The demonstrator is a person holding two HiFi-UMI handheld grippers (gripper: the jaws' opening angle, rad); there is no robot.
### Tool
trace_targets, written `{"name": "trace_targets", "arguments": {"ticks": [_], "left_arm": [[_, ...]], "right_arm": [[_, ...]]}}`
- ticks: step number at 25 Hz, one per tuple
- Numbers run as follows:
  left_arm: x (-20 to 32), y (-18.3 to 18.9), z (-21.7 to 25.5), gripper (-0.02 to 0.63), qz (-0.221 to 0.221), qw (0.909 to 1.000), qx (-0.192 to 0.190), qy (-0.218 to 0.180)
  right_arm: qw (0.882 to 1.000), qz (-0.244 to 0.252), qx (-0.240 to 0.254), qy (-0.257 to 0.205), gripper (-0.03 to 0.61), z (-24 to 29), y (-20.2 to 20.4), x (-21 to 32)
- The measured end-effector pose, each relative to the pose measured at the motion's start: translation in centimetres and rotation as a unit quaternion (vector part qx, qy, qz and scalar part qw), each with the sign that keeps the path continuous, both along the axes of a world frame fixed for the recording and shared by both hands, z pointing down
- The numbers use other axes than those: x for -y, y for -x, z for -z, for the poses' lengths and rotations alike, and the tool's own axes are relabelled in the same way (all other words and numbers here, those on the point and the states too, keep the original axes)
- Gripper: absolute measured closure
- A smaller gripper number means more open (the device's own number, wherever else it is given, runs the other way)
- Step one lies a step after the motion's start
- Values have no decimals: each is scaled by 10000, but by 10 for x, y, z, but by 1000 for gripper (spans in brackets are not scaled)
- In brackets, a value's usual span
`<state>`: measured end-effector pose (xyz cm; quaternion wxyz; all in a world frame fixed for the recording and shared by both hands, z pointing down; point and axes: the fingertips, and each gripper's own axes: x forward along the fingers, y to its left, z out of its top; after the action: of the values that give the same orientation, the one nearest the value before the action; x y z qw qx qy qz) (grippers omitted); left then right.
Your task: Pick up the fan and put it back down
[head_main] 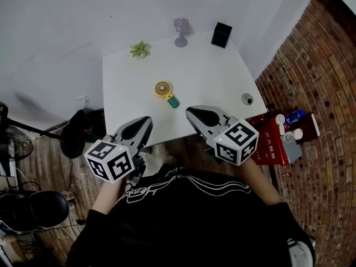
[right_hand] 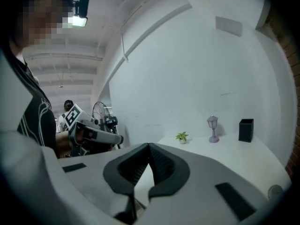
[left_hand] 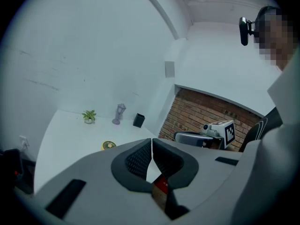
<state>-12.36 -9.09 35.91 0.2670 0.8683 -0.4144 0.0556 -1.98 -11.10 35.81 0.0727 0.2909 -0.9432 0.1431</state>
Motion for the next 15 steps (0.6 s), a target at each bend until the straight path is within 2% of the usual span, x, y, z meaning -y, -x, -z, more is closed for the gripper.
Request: {"name": "trace_targets", "arguments": {"ticks": [6, 10, 15], "left_arm": [[-22, -41, 7, 580, -338, 9993, -86, -98], [-33, -56, 10, 580, -414, 9989, -120, -163], [-40, -65, 12, 580, -409, 9987, -166, -264]], "right_arm": [[9992, 223, 334, 25, 578, 11, -22, -33], [9970, 46, 717, -280, 578, 29, -40, -43], [9959, -109, 813, -373, 578, 32, -56, -51]]}}
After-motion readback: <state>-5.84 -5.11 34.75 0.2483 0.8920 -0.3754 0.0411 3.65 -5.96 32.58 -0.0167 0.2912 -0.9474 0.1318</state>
